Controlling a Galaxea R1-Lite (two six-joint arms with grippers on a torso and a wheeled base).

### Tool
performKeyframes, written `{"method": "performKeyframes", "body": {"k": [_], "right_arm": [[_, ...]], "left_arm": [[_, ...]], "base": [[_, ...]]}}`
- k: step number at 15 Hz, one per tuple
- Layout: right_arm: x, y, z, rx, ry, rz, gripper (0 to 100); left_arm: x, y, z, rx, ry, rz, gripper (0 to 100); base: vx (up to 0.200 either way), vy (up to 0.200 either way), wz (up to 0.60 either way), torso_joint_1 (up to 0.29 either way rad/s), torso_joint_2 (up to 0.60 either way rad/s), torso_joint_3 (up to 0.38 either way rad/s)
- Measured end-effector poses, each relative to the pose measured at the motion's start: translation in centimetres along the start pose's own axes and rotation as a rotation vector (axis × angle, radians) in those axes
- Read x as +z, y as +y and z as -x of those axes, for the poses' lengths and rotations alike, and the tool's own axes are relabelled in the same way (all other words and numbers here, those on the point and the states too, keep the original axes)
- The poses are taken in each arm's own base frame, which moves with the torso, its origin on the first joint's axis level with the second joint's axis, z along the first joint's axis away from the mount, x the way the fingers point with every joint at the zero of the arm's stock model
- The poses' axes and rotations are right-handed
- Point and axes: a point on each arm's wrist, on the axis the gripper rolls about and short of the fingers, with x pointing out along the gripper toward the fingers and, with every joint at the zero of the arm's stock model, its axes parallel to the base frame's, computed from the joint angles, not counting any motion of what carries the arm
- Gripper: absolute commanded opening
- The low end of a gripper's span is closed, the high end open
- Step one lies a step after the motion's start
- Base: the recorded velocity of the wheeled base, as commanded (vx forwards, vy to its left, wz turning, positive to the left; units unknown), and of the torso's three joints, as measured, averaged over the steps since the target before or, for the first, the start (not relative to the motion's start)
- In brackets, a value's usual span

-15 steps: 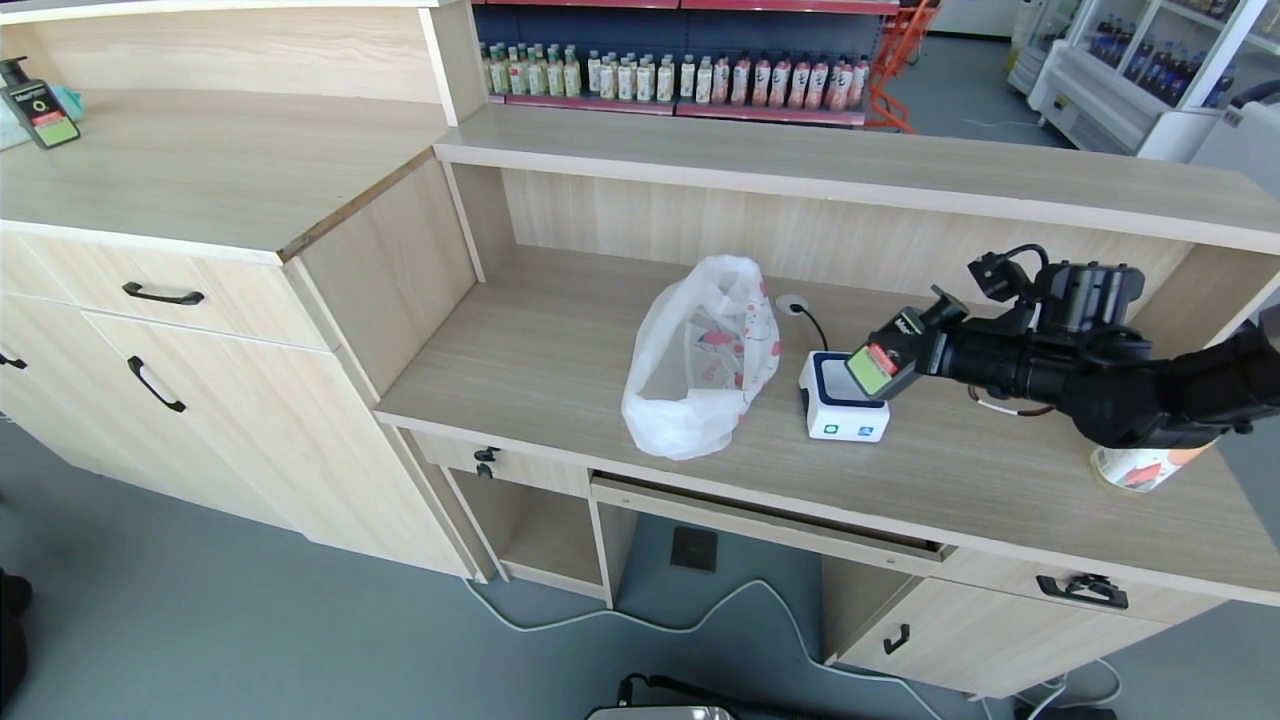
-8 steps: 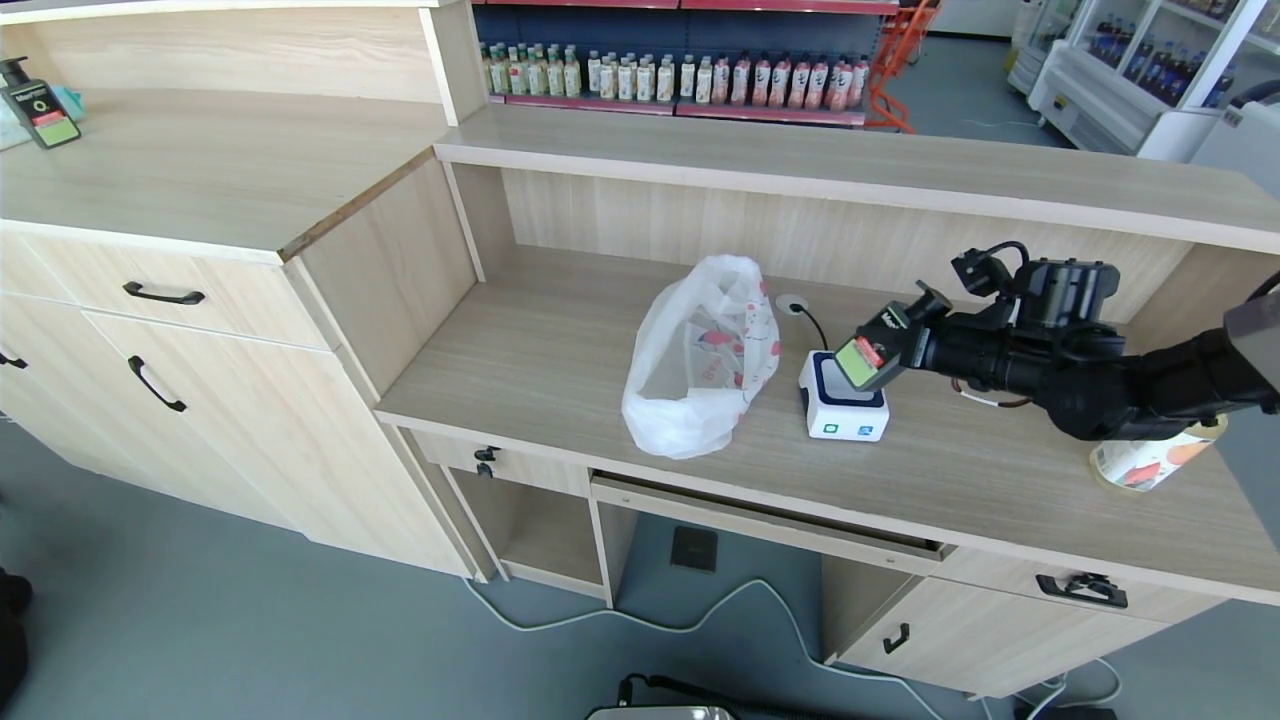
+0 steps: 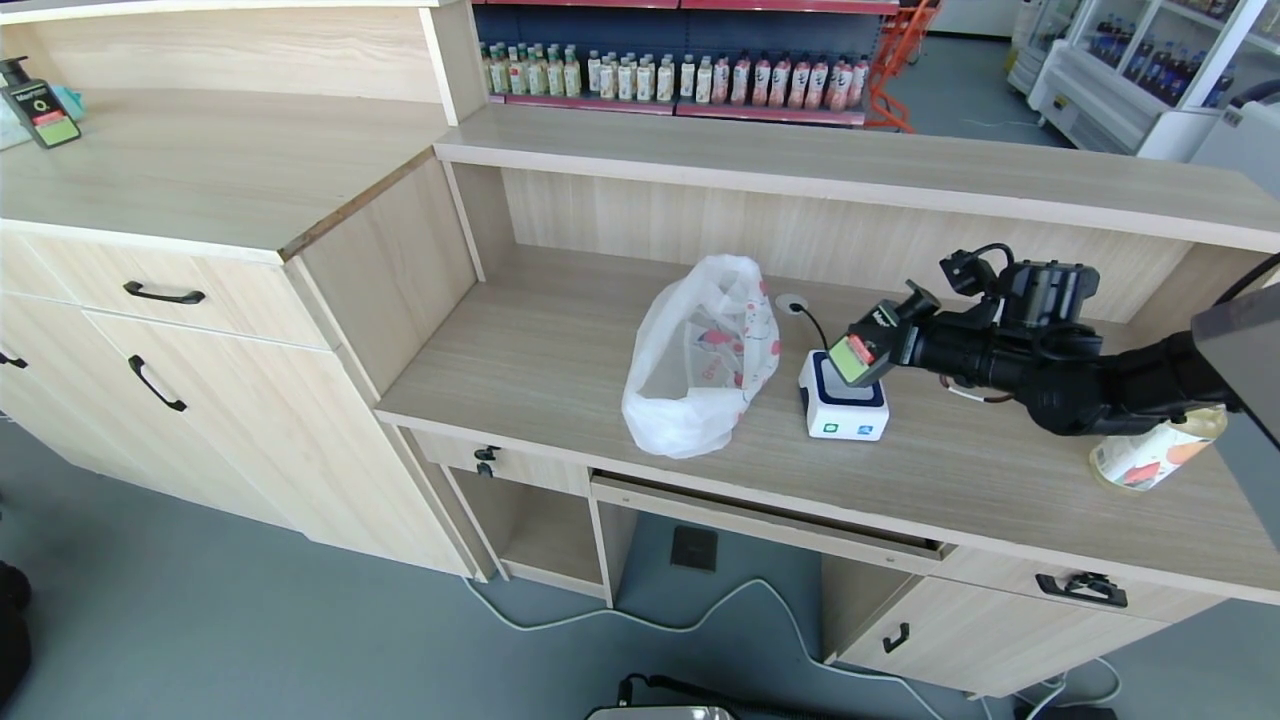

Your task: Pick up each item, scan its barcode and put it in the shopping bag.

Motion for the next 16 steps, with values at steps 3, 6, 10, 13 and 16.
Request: {"method": "performKeyframes", "body": {"k": [3,6,10,13,16], "right_arm": [[-0.3,-0.3,-0.4,0.002,0.002,-0.001,0],[-0.6,-0.5,-0.8,0.006,0.005,-0.003,0],[-0.5,-0.4,-1.4,0.019,0.000,0.001,0],[-0.5,-0.2,-1.3,0.015,0.004,-0.004,0],[0.6,0.9,0.6,0.008,-0.001,0.014,0]], "left_arm": [[0.0,0.0,0.0,0.000,0.000,0.000,100],[0.0,0.0,0.0,0.000,0.000,0.000,100],[0.0,0.0,0.0,0.000,0.000,0.000,100],[0.0,0.0,0.0,0.000,0.000,0.000,100],[0.0,0.0,0.0,0.000,0.000,0.000,100]], "base": [[0.000,0.000,0.00,0.000,0.00,0.000],[0.000,0.000,0.00,0.000,0.00,0.000],[0.000,0.000,0.00,0.000,0.00,0.000],[0.000,0.000,0.00,0.000,0.00,0.000],[0.000,0.000,0.00,0.000,0.00,0.000]]}}
